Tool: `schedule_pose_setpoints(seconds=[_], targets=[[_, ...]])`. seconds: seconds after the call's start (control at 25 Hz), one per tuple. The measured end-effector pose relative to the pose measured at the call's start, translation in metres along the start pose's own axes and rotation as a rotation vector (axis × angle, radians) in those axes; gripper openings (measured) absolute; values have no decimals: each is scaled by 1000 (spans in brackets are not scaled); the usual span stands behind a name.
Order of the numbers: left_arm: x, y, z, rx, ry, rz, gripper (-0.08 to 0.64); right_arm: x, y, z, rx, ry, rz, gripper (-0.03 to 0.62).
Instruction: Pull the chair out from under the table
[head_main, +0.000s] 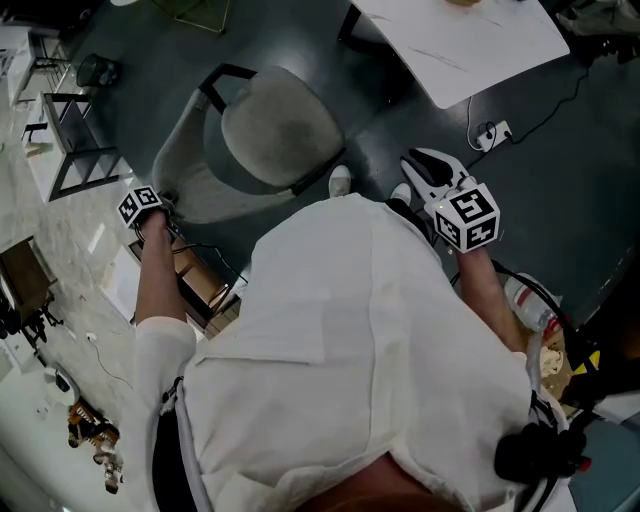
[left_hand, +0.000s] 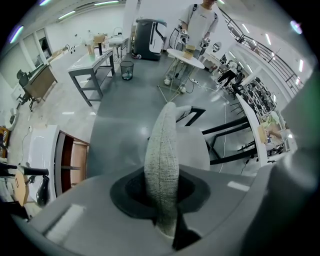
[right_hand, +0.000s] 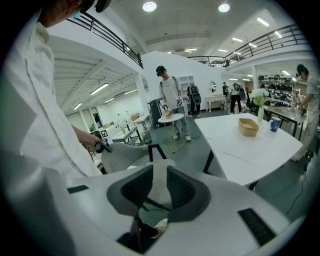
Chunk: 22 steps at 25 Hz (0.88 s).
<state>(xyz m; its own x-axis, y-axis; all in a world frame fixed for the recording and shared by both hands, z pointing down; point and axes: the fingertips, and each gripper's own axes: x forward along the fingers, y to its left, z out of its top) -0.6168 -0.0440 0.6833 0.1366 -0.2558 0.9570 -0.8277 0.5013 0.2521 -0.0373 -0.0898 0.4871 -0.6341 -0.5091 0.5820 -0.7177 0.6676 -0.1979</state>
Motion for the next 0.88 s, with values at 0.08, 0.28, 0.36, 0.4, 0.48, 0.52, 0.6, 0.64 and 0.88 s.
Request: schedule_pose_setpoints(seconds=[0.08, 0.28, 0.36, 0.4, 0.48, 0.52, 0.6, 0.64, 0.88], targets=[[0, 1, 1, 7, 1, 2, 61, 2, 1, 2, -4, -4, -1, 81], [-2, 6, 1, 33, 11, 22, 63, 5, 3, 5, -3, -6, 4, 81], [-1, 7, 0, 42, 22, 21, 66, 7, 3, 6, -2, -6, 7, 81], [-2, 9, 0, 41, 26, 24, 67, 9, 3, 5, -1, -5, 11, 81], [-4, 11, 0, 44, 30, 37, 70, 12, 5, 5, 0, -2, 22, 81], [-4, 11, -1, 48, 31, 42, 72, 13, 4, 5, 0, -1, 27, 81], [-2, 15, 0, 53, 33, 52, 75, 13, 3, 8, -3, -2, 33, 81], [0, 17, 1, 58, 35, 61, 78, 13, 1, 9, -4, -3, 34, 81], [6, 18, 2, 94, 51, 137, 105, 12, -8, 11, -4, -2, 39, 81]])
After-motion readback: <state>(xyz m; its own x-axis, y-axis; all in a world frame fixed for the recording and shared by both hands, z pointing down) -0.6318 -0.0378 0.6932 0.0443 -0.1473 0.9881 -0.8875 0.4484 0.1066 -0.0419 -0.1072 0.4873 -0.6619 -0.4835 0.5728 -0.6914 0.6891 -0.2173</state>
